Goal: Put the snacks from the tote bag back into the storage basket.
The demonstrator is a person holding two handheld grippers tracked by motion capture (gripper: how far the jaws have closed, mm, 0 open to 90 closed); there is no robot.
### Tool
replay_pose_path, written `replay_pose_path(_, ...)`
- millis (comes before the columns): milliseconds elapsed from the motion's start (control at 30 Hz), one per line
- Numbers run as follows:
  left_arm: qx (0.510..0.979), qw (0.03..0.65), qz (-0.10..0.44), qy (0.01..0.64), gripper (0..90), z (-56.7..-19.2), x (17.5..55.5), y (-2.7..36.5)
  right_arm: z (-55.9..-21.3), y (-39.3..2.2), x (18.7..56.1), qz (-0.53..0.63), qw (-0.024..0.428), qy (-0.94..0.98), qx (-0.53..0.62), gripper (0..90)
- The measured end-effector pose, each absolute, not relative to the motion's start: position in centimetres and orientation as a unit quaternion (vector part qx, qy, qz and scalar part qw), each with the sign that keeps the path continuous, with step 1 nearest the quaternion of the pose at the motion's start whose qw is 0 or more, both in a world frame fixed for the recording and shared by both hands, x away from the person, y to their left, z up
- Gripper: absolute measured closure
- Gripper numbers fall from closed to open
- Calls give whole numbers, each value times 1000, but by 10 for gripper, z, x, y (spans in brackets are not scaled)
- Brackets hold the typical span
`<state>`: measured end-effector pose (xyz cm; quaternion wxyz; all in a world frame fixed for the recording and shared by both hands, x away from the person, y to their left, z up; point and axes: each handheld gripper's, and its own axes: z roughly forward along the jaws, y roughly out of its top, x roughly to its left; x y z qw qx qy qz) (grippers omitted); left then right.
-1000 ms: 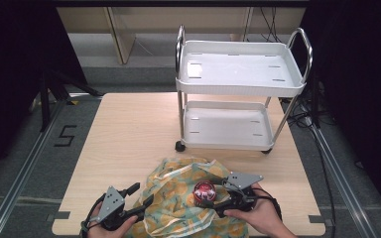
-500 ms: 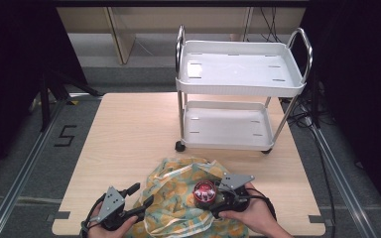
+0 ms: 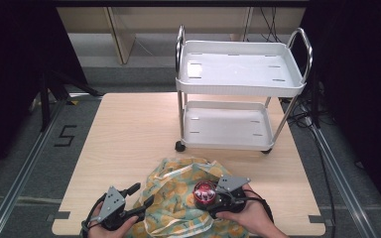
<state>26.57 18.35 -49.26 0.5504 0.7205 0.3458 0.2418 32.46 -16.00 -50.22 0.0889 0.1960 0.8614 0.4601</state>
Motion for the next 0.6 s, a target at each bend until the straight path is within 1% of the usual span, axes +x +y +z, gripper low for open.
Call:
replay_pose_path(300, 723, 550, 246, 338, 362, -492, 267, 184, -502, -160, 323, 464, 100, 860, 190, 258)
replay_pose_path(333, 720, 545, 237, 358, 362, -492, 264, 184, -502, -160, 323, 464, 103, 859, 191, 258)
replay_pose_path(400, 723, 546, 246, 344, 362, -492, 266, 185, -502, -160, 322, 464, 102, 859, 193, 258)
replay_pose_path(433, 724, 538, 242, 358, 362, -491, 263, 185, -502, -160, 322, 464, 104, 859, 191, 258)
replay_pose_path(467, 723, 546, 245, 344, 362, -492, 266, 185, -502, -160, 322, 464, 105, 859, 191, 259)
replay_pose_path(567, 723, 549, 244, 342, 362, -492, 266, 185, -503, -159, 322, 468, 106, 856, 191, 259)
replay_pose_path(600, 723, 540, 242, 357, 362, -491, 263, 185, -502, -160, 322, 468, 101, 857, 191, 259)
